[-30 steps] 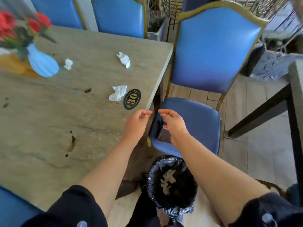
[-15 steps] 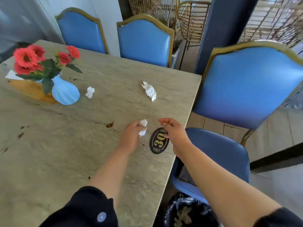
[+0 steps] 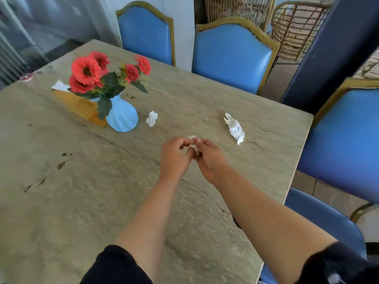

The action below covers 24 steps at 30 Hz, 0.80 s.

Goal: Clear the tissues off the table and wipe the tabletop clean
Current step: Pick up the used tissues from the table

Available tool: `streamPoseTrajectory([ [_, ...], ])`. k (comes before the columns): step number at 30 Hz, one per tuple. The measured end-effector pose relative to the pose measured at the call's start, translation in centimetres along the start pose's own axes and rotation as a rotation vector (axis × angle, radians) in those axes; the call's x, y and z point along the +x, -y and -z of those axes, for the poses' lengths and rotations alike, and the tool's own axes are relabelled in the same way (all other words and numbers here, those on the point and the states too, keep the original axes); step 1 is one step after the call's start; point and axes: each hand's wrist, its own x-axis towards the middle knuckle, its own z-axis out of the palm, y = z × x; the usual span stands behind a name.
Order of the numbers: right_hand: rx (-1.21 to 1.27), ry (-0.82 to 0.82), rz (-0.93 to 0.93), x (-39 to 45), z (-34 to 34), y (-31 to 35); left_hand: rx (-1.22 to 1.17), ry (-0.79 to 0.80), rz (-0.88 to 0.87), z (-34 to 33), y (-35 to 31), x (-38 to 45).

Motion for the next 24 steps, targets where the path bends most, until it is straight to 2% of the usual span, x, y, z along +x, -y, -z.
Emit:
streamPoseTrajectory([
  [3, -0.12, -0.062, 0.048, 3.0, -1.7, 0.4, 0.084, -0.079, -0.049, 1.6, 2.3, 3.5],
  [5, -0.159, -0.078, 0.06, 4.8, -2.6, 0.8, 0.221, -0.118, -0.031, 2.7, 3.8, 6.4],
  [7, -0.197, -0.078, 0.051, 6.3, -3.4, 1.2, 0.337, -0.063, 0.008, 3.4, 5.1, 9.1],
  [11, -0.201, -0.071, 0.013, 8.1, -4.3, 1.6, 0.353, 0.109, 0.03, 3.6, 8.1, 13.2],
  [13, -0.229, -0.084, 0.0, 8.8, -4.4, 1.6, 0.38, 0.14, -0.002, 3.1, 9.5, 14.5],
  [15, -0.285, -0.105, -0.015, 9.3, -4.4, 1.5, 0.424, 0.107, -0.015, 2.8, 10.3, 15.4],
  [19, -0.288, -0.114, -0.007, 9.8, -4.2, 1.2, 0.278, 0.014, 0.077, 2.8, 9.6, 15.3],
  [24, -0.136, -0.098, 0.043, 9.1, -3.4, 1.2, -0.277, 0.039, 0.174, 2.3, 4.6, 11.7],
])
